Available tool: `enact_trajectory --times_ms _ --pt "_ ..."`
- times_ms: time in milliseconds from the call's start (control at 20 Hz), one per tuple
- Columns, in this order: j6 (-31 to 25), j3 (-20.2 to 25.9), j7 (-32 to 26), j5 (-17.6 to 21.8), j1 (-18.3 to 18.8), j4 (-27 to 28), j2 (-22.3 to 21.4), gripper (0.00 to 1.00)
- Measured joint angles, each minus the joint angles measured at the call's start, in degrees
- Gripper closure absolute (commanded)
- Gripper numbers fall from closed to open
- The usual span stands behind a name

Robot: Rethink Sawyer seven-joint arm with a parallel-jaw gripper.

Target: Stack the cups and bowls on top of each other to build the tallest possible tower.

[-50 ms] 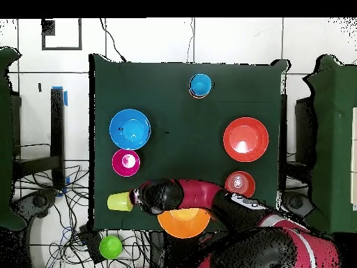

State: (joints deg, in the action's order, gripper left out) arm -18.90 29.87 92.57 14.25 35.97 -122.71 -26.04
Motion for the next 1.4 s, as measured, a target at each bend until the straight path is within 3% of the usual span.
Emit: enact_trajectory --times_ms 500,1400 --pt "0.0 5.16 0.0 -0.14 1.33 -0.01 2.14 0.0" --pt "0.0 4.5 0.0 0.44 -0.37 0.02 6.84 0.0"
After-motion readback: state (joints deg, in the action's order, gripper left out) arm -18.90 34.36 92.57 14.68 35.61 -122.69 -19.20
